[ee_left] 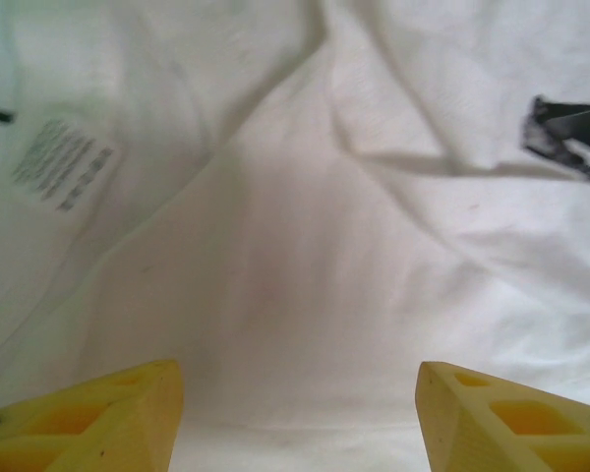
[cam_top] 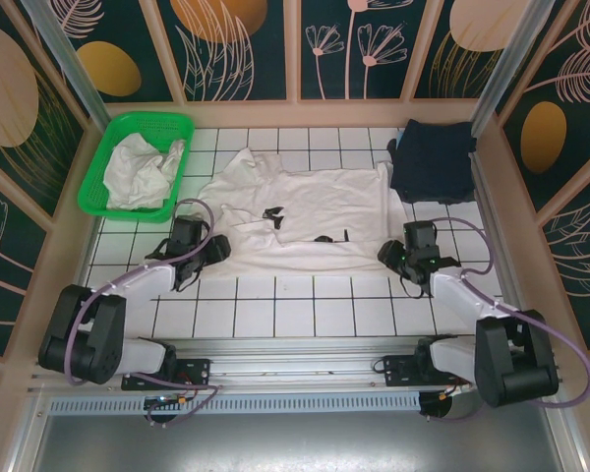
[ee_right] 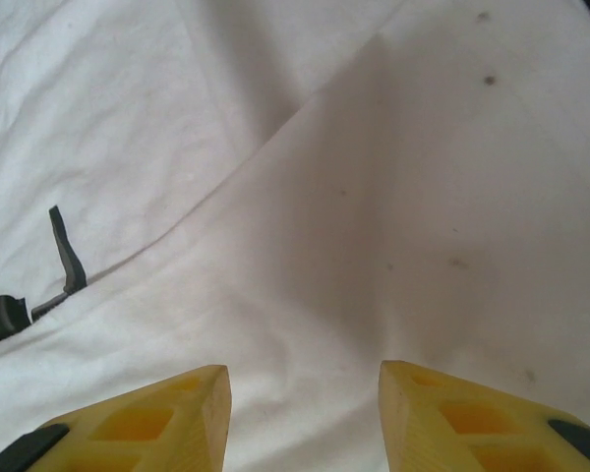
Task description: Fold and stack the t-shirts
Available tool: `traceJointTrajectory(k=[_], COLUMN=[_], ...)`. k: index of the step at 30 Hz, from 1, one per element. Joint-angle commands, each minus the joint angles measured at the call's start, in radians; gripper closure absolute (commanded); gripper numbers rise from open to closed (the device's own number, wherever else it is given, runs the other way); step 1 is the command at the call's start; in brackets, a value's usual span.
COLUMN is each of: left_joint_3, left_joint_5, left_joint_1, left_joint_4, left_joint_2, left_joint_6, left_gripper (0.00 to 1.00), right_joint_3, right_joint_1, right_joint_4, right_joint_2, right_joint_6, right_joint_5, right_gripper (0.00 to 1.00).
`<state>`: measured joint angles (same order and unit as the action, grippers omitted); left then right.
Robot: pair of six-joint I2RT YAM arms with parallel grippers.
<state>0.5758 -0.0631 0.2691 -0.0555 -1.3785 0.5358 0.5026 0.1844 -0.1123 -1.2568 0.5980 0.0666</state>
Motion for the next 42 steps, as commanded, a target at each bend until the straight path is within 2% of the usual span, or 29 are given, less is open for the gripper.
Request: traceJointTrajectory(k=[1,3,7,12,14,17,20,23,28,30,34,42], left_joint_3=[0.076,0.092,0.035,-0.001,-0.001,0.017,0.042,0.105,0.266,0.322,0.495,0.647], left_joint_5=[-0.005,0.037,0.028,0.065,0.091,0.084,0.068,0.013,-0.028,0.006,0.020,-0.076], left_joint_1=[-0.005,-0.007,-0.038,-0.056,-0.058,-0.058,-0.047,0.013,0.135,0.161,0.166,0.166], left_joint_4=[-0.010,-0.005,-0.068,-0.034,-0.002,0.018,-0.028,-0.084,-0.066,-0.047,0.063,0.108], left_joint_2=[-0.108,-0.159,-0.174,-0.128,-0.079,-0.009,0.007,-0.062,-0.265,-0.323,-0.489,-0.611], left_joint_6=[-0.036,-0.032,0.007,0.002,-0.001,0.001,0.009,0.024,-0.012,-0.049,-0.108,-0.137], left_gripper=[0.36,0.38,0.36,0.36,0.35,0.34,0.40,0.40,0.34,0.34,0.41,0.72], right_joint_3=[0.036,0.018,-0.045,-0.053,-0.042,-0.027,-0.016,0.026,0.001,-0.017,-0.052,-0.123], right_joint_1=[-0.064,-0.113,-0.215,-0.252,-0.240,-0.168,-0.060,0.024,0.031,0.030,0.028,0.008], right_joint_4=[0.044,0.054,0.085,0.033,0.005,0.022,0.114,0.139,0.162,0.161,0.162,0.131], right_joint_2=[-0.074,-0.080,-0.050,0.048,0.116,0.209,0.196,0.082,-0.021,-0.037,-0.044,0.025], right_joint_6=[-0.026,-0.021,-0.032,-0.043,-0.033,-0.017,0.012,0.014,0.036,0.034,0.032,0.034], right_joint_5=[0.022,0.043,0.115,0.145,0.149,0.125,0.129,0.083,-0.018,-0.038,-0.027,-0.004], right_gripper=[0.56,0.56,0.53,0.52,0.52,0.51,0.50,0.49,0.50,0.50,0.49,0.49])
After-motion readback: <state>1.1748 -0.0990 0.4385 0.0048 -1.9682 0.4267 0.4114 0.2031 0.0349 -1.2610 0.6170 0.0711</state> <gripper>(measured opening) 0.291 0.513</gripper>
